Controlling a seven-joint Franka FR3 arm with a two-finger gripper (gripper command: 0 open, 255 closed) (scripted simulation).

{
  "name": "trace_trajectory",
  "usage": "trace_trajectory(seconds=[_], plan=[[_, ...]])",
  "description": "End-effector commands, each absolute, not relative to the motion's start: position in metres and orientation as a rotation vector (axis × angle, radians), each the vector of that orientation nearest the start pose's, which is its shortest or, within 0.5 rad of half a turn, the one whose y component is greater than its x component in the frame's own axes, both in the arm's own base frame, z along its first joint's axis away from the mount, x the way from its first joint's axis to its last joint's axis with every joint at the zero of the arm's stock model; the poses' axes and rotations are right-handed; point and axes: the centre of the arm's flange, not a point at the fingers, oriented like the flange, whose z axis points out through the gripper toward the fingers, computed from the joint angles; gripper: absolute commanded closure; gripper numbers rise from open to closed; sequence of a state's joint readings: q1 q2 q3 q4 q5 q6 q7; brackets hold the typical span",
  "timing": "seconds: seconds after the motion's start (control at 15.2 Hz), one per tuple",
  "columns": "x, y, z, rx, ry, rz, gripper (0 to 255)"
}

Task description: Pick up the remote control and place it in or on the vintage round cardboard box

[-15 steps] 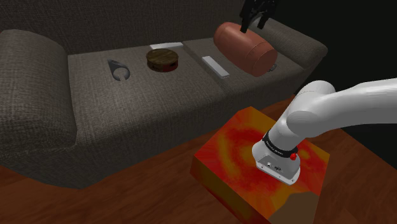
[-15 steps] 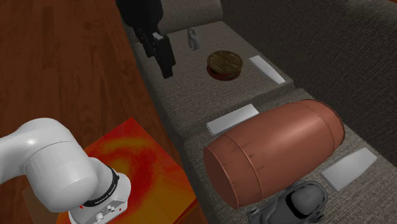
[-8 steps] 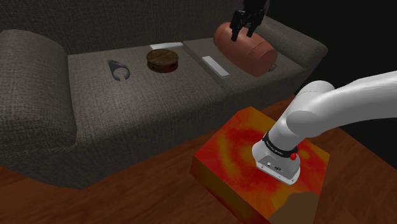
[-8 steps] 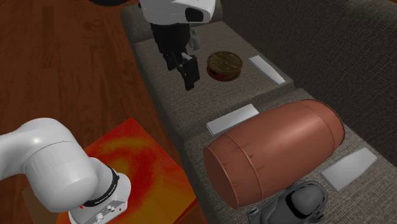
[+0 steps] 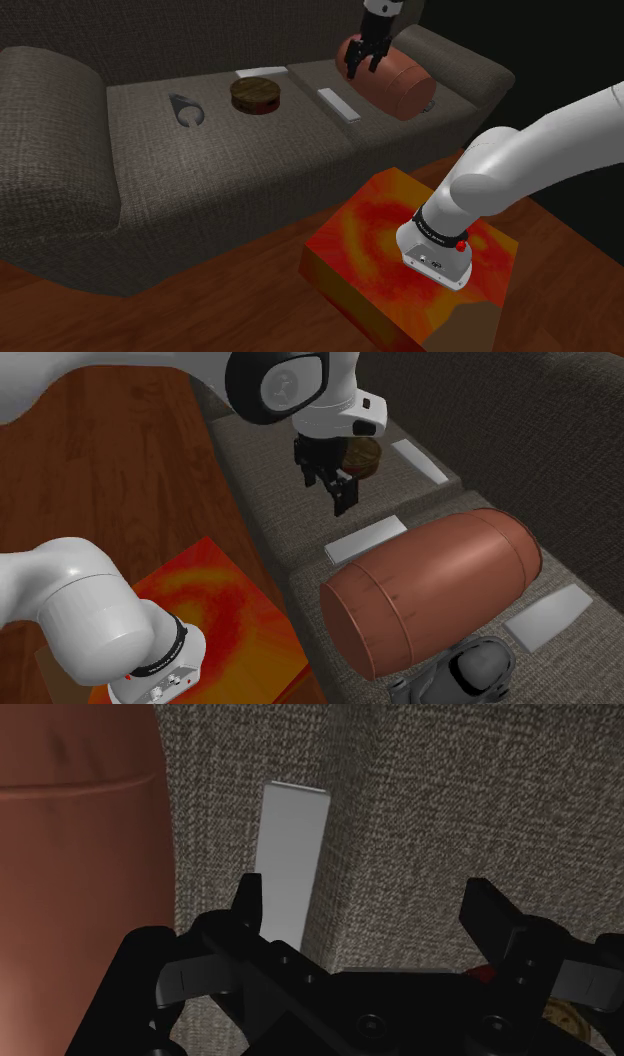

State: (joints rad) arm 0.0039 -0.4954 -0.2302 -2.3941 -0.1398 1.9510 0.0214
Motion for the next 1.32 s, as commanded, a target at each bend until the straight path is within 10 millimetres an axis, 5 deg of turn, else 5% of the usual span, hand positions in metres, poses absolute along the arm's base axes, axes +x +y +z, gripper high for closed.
trace_trajectory(seconds=[0.0, 0.73, 1.25], plan=[[0.408, -0.119, 0.476, -3.156, 0.265, -0.062, 0], [0.492, -0.175, 0.371, -3.156, 0.212, -0.03, 0], [0.493, -0.176, 0.331, -3.156, 0.212, -0.03, 0]])
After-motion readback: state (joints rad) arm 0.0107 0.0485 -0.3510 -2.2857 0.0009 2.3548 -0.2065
